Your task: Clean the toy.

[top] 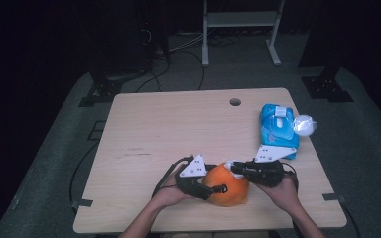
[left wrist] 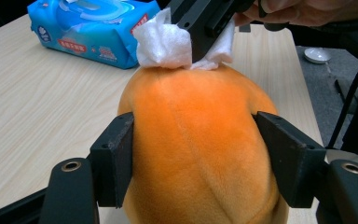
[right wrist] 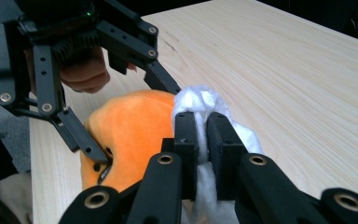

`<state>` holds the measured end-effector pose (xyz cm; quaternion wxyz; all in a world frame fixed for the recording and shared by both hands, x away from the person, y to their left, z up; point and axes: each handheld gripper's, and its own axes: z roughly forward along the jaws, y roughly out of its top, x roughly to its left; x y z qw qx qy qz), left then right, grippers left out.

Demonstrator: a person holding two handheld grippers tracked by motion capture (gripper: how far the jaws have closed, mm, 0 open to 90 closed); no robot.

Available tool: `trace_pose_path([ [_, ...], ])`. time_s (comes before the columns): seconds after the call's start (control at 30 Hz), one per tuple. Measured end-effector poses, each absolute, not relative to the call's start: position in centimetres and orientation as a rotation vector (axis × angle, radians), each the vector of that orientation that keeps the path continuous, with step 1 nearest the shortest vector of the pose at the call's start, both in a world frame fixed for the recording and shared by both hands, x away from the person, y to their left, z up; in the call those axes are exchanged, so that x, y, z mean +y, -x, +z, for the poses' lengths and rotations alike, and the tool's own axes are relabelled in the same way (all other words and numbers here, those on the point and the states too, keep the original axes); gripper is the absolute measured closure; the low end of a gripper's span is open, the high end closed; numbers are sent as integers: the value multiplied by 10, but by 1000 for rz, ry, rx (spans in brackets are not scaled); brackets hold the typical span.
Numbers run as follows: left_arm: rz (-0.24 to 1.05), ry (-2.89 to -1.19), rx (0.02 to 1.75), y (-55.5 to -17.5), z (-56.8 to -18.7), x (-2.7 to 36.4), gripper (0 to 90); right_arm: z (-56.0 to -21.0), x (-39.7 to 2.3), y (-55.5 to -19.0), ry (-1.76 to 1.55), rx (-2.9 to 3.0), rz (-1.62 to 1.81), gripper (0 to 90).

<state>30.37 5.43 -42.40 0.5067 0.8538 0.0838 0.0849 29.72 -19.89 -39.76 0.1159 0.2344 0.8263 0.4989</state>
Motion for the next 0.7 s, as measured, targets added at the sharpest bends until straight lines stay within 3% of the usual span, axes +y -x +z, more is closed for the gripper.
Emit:
trace_pose_path([
  [0.2,222,-2081,171,-304,-423,58,321,-392,-174,-287,-559,2448,1458,820],
  [0.43,124,-2059,272,-322,-434,80,326,-404,-203,-302,-709,2439,1424,820],
  [0.57,104,-2033,301,-321,-426,77,202,-404,-199,-299,-693,2440,1421,820],
  [0.7,116,-2000,276,-317,-418,68,221,-403,-180,-293,-614,2450,1435,819],
])
